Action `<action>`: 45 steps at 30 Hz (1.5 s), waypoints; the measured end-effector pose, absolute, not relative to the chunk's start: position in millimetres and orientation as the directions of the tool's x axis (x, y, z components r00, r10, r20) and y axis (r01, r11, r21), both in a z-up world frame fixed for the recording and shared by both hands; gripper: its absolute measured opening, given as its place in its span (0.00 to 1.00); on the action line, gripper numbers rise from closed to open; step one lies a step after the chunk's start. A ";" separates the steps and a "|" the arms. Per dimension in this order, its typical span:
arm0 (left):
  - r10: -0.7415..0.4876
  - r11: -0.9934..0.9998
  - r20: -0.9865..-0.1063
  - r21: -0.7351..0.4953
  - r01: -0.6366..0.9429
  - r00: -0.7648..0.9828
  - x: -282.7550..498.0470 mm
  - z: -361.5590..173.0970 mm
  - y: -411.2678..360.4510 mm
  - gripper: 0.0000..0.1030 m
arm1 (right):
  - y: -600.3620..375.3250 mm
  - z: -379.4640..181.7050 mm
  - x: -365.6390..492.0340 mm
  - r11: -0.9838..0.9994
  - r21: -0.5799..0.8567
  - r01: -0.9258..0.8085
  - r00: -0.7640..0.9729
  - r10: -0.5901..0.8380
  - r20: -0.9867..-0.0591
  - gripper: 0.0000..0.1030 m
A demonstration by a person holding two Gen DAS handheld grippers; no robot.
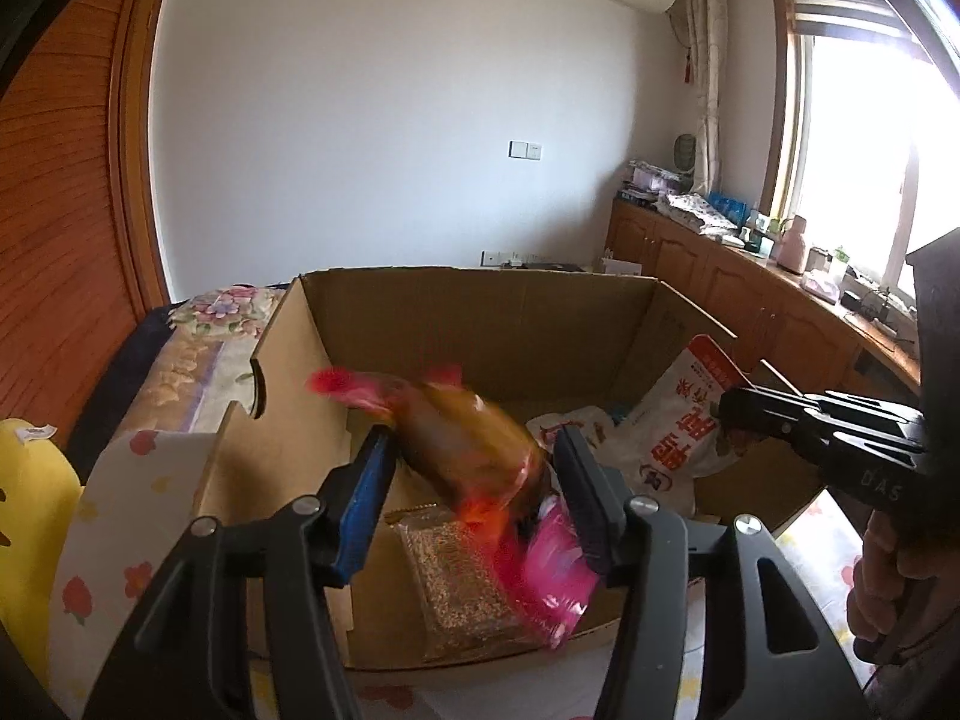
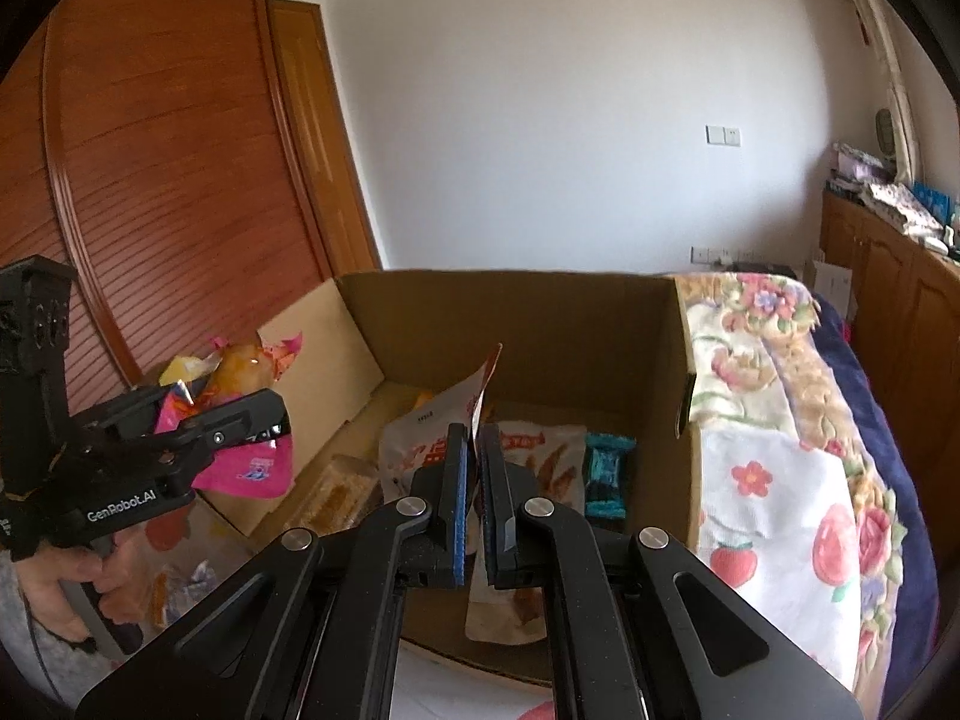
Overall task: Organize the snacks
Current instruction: 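Carry both bags over the cardboard box and open both tools to drop them, then withdraw both tools from the box back toward the table snacks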
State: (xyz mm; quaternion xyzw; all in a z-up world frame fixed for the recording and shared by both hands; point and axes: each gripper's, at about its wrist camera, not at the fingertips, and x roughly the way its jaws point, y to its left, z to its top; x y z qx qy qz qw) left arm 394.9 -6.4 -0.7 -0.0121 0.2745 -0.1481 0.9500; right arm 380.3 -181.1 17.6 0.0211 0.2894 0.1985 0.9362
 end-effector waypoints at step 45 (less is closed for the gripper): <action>-0.246 0.964 -0.552 -0.056 0.259 0.797 199.0 -44.8 31.1 0.60 | -204.8 -19.8 184.6 0.946 0.113 -0.302 0.698 0.301 -0.650 0.51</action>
